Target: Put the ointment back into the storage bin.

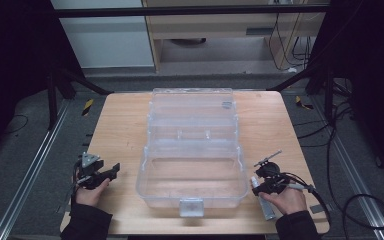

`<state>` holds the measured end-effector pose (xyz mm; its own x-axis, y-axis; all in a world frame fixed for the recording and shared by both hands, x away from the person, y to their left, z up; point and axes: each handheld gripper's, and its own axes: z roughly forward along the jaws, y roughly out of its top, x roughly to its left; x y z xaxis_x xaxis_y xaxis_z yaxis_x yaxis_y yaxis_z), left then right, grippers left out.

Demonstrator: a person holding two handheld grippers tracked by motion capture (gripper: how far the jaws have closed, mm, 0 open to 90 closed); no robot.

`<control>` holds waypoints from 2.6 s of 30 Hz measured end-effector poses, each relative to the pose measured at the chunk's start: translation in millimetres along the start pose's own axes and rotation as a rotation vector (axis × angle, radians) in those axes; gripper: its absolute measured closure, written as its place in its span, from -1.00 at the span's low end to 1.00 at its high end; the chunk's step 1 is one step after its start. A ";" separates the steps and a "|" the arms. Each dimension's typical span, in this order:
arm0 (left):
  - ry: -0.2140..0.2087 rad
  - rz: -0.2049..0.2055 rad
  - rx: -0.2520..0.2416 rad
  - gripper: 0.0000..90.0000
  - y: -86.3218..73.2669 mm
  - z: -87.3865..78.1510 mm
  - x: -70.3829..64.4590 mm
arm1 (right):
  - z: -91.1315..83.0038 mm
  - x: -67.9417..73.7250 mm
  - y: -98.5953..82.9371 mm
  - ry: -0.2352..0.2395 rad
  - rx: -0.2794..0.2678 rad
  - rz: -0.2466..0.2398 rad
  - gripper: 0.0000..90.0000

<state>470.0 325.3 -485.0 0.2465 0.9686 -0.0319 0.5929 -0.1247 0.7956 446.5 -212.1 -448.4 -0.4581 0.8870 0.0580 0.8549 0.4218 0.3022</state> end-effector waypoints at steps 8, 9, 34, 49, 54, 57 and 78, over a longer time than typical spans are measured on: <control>0.002 0.000 0.002 -0.29 0.0 0.6 0.2 | 9.9 -7.7 -4.7 0.003 0.012 0.022 0.36; 0.002 0.000 0.002 -0.29 0.0 0.6 0.2 | 9.9 -7.7 -4.7 0.003 0.012 0.022 0.36; 0.001 0.002 0.007 -0.29 -0.1 1.4 -0.2 | 19.3 -8.7 -0.4 0.014 0.053 -0.022 0.55; 0.000 0.003 0.011 -0.28 0.0 2.3 -1.1 | -26.7 -16.0 8.3 0.033 -0.083 -0.028 0.55; -0.001 0.003 0.014 -0.28 -0.2 2.8 -0.9 | -44.6 -17.3 16.8 0.040 -0.150 -0.068 0.55; -0.002 0.006 0.012 -0.28 -0.5 2.2 -1.0 | -52.7 -17.0 20.8 0.040 -0.173 -0.086 0.55; -0.009 0.006 0.020 -0.28 -0.6 4.0 -1.3 | -118.9 3.4 49.9 0.104 -0.231 -0.382 0.55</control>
<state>472.4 323.2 -487.8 0.2575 0.9657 -0.0326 0.6062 -0.1352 0.7838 458.6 -210.5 -320.0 -0.7623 0.6472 -0.0075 0.5484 0.6520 0.5236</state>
